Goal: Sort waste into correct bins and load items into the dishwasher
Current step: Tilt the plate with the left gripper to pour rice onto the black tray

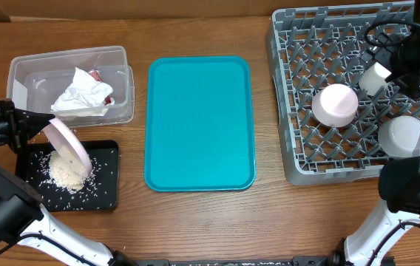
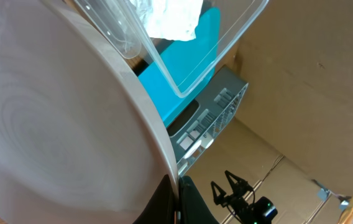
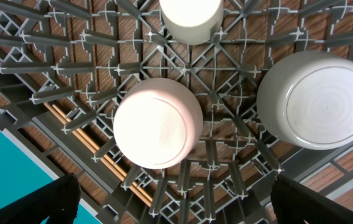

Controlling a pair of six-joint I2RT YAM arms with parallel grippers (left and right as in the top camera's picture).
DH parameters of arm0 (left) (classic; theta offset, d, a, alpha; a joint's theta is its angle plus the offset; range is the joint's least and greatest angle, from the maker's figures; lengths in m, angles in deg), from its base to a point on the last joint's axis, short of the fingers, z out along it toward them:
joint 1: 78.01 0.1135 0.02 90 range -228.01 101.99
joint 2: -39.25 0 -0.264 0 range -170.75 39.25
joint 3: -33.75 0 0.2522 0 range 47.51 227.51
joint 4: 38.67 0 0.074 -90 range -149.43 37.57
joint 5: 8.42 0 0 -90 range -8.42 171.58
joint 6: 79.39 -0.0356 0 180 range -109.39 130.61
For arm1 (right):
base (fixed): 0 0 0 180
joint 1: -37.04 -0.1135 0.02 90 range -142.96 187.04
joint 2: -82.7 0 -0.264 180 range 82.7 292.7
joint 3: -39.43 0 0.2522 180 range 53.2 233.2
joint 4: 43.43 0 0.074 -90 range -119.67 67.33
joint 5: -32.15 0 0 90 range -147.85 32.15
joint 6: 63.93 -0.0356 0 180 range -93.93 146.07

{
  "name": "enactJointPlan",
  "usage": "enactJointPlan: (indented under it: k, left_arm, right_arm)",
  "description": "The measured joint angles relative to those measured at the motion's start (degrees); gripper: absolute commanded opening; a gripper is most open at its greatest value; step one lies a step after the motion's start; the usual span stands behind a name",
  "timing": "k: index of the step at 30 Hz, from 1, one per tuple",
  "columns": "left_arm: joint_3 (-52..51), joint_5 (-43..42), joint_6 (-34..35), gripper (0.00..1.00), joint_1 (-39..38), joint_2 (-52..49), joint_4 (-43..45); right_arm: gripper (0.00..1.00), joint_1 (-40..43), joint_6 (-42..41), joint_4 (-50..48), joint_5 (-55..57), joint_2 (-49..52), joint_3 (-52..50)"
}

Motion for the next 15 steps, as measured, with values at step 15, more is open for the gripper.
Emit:
enactJointPlan:
  k: [15]
  left_arm:
    - [-1.5,1.1,-0.4,0.04,0.3,1.8,0.3]
  right_arm:
    - [1.0,0.0,0.0,0.0,0.0,0.0,0.0]
